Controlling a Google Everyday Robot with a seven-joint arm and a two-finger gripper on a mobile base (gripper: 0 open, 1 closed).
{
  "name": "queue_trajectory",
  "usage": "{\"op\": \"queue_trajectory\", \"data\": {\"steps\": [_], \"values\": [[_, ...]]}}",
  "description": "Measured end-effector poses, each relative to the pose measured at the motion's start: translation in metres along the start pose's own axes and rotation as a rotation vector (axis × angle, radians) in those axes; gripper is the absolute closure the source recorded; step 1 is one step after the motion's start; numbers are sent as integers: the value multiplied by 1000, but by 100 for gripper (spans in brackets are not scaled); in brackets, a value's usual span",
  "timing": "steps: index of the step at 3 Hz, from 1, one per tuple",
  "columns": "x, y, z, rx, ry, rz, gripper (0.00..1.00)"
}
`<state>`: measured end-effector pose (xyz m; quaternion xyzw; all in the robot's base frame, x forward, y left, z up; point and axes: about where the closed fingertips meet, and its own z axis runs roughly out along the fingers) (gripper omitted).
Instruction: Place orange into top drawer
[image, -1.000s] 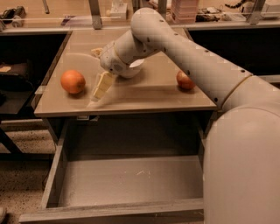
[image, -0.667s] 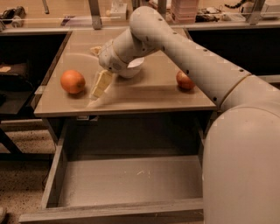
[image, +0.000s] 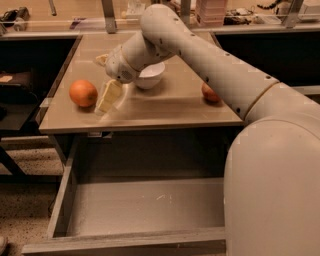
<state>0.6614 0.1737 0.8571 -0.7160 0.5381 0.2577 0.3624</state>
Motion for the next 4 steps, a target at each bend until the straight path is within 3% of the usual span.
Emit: {"op": "queue_trajectory", "data": {"steps": [2,4], "values": [[-14,0,19,-71,6,18,0],[-13,1,42,-153,28,30,0]]}}
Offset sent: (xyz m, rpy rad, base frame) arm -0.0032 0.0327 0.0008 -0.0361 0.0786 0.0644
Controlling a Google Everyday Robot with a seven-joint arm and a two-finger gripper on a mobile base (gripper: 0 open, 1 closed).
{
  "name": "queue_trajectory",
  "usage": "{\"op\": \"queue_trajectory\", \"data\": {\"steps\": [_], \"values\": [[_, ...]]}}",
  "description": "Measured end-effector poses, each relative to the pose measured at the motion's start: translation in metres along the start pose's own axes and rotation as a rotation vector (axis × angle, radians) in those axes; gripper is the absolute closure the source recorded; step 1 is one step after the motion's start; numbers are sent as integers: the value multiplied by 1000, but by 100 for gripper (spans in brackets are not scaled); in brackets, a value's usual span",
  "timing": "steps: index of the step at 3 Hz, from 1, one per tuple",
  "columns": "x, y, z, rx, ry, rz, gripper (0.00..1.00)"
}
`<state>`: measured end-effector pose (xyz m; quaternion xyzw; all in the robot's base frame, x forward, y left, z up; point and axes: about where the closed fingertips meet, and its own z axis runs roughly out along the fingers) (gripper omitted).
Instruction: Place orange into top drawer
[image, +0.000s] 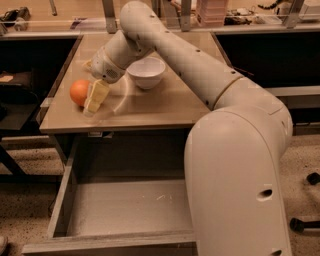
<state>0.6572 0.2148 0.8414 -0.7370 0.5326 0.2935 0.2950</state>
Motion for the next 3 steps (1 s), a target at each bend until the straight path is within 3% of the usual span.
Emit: {"op": "queue_trajectory", "data": {"steps": [1,3], "values": [[0,0,0,-1,0,0,18],[0,0,0,-1,0,0,64]]}}
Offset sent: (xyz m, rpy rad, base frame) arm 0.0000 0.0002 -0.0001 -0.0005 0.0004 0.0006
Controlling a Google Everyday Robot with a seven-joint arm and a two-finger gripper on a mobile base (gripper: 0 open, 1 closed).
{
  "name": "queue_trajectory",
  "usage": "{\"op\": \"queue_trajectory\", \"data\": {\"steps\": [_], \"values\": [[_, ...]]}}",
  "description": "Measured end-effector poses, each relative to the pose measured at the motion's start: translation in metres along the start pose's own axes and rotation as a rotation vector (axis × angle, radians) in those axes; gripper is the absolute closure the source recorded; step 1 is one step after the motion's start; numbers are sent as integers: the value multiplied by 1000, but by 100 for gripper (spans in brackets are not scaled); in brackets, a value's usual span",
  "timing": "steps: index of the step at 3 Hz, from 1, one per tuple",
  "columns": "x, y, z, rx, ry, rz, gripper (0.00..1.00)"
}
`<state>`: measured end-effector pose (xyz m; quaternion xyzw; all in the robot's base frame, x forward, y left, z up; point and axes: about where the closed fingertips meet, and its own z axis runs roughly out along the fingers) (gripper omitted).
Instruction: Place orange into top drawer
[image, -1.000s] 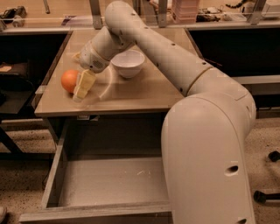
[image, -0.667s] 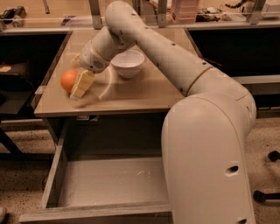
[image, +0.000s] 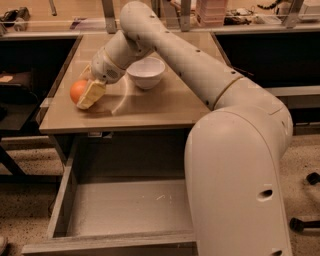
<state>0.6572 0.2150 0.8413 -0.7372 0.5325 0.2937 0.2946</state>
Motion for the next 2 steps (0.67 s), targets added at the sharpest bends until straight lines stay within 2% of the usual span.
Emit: {"op": "queue_trajectory", "data": {"steps": [1,2], "values": [[0,0,0,0,0,0,88],[-9,5,-16,55,37,-41,100]]}}
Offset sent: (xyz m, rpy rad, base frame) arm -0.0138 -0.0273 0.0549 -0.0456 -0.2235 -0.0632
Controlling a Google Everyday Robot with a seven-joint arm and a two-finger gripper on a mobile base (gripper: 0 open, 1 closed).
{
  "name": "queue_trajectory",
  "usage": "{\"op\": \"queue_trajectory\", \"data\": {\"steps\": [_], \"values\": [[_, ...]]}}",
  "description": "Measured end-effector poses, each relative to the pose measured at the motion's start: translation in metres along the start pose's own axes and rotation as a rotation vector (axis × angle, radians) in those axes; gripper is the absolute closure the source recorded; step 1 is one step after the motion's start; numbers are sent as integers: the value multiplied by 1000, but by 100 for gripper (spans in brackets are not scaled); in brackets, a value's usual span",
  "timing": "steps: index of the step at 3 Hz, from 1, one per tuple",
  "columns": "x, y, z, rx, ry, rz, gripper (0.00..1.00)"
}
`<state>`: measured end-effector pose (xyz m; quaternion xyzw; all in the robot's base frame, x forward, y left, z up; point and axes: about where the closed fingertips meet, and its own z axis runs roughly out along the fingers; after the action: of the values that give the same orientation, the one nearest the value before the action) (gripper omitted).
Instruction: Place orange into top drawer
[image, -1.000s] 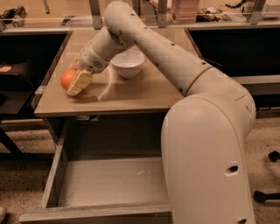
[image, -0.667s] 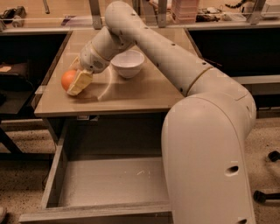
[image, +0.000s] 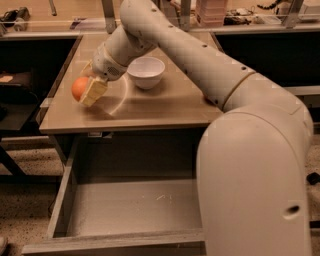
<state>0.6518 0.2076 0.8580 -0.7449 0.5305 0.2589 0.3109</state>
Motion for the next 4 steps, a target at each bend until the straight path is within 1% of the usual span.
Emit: {"op": "queue_trajectory", "data": {"steps": [1,2,3,4], "values": [[-15,26,-35,90,29,5,100],[-23,67,-62,174,47,50,100],[-14,117,-70,208,58,124,100],[3,134,-60,180,85,145,100]]}}
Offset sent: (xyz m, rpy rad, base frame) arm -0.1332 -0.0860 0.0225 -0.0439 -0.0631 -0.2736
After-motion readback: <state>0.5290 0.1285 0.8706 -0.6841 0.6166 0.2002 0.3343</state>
